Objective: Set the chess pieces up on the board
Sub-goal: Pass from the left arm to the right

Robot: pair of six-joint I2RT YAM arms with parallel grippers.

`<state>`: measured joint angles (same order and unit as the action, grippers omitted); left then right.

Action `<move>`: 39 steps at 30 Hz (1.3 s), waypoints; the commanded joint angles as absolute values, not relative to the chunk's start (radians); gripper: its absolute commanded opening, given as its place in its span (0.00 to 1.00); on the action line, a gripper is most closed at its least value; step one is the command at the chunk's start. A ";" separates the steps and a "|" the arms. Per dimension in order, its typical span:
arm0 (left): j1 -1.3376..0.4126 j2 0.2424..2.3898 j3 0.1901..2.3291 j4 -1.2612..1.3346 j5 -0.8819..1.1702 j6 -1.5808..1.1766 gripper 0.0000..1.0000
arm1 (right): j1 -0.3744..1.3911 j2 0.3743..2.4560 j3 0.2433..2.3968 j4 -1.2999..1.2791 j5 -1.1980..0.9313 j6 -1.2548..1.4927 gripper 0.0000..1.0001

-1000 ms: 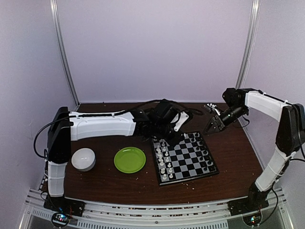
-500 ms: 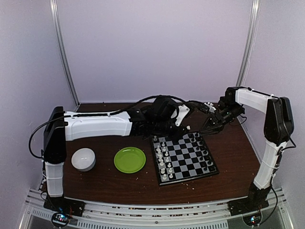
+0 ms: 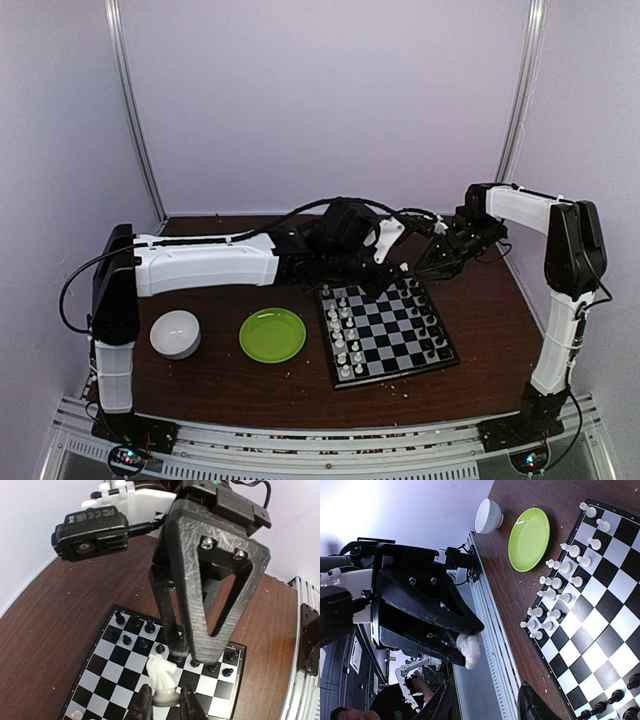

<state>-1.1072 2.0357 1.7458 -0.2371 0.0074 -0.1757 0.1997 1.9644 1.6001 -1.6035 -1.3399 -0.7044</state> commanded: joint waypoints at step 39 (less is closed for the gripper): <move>-1.123 1.986 1.707 -0.222 0.010 -0.135 0.40 | 0.247 1.922 1.659 -1.620 -1.348 -0.785 0.04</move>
<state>-1.1187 2.0731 1.7710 -0.2390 0.0250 -0.1593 0.2409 1.9656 1.6161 -1.6081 -1.3708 -0.7467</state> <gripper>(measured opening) 0.384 0.074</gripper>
